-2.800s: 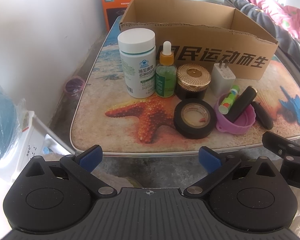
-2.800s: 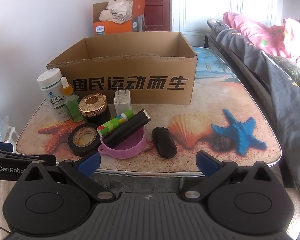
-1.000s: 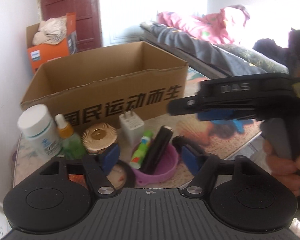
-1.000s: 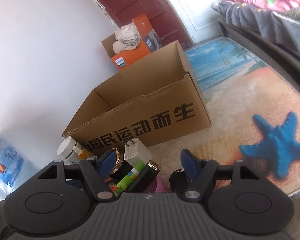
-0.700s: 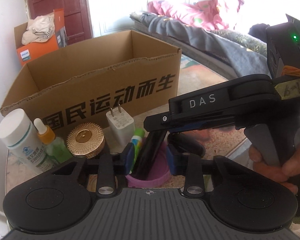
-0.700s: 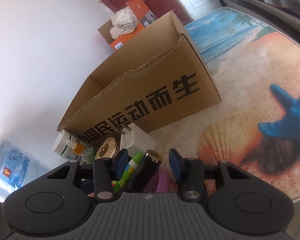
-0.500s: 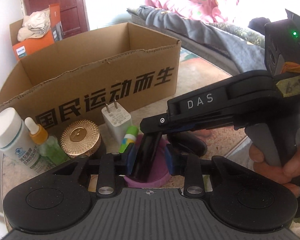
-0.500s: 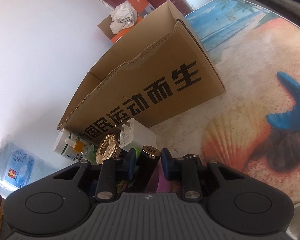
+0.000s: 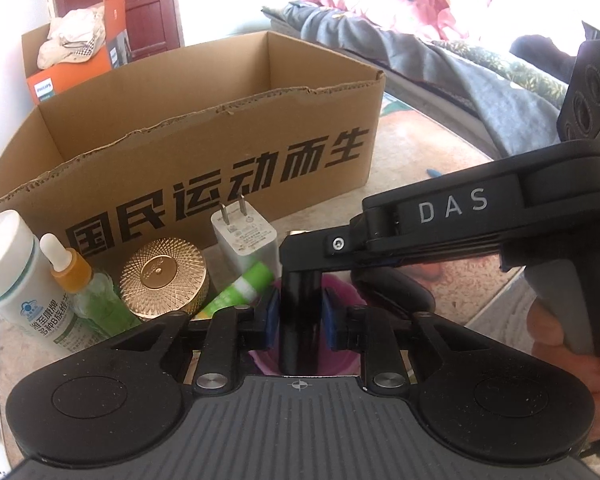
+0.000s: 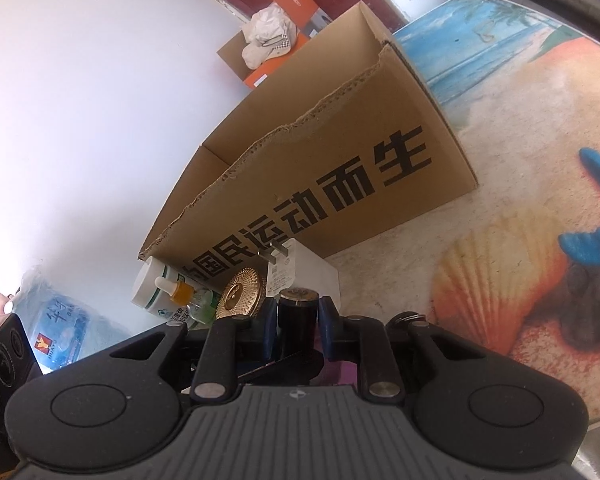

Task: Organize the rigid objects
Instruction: 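Lift the black cylinder with the right tool and carry it over the box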

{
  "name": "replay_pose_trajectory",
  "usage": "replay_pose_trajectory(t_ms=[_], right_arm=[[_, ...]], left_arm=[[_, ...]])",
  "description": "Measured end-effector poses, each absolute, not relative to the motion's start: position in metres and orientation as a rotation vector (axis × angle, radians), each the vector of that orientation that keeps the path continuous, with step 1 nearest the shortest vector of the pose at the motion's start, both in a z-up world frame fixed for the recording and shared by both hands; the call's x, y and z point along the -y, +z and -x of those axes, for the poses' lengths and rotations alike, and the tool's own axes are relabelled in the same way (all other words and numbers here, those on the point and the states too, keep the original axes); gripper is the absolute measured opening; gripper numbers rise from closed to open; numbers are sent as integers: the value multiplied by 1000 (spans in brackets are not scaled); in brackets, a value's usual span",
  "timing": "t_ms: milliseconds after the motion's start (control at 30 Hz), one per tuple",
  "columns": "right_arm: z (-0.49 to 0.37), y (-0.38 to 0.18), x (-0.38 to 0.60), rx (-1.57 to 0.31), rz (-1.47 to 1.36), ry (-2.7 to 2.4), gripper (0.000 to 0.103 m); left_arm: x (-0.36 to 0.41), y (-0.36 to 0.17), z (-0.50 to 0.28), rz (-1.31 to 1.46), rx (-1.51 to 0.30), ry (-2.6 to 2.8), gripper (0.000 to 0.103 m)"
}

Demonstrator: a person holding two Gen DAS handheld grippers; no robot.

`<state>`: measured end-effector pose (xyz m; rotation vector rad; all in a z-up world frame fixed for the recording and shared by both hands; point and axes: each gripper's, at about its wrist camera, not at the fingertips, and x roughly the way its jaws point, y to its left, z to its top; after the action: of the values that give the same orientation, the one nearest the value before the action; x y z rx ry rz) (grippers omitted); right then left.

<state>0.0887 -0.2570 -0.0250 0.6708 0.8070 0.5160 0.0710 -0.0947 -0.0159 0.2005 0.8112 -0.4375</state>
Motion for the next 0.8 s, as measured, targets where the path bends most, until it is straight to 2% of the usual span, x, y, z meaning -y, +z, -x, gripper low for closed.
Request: replay_pose_trajectory(t_ms=[300,500,667,800], right_arm=[[-73,16,245,-707,-578,530,24],[-70,77,222,-593,-437,571,24],[-106,120,192,-559,-364,644,24],[-168,126,164,-654,-356,683,24]], left_arm=[[87,10,-59,-158,-709,-435,21],[69,57,-55,-105,-596,-411,21],[50,95,-87,-78,-573,-349,21],[36,100,-138,-58,-640,-296,21]])
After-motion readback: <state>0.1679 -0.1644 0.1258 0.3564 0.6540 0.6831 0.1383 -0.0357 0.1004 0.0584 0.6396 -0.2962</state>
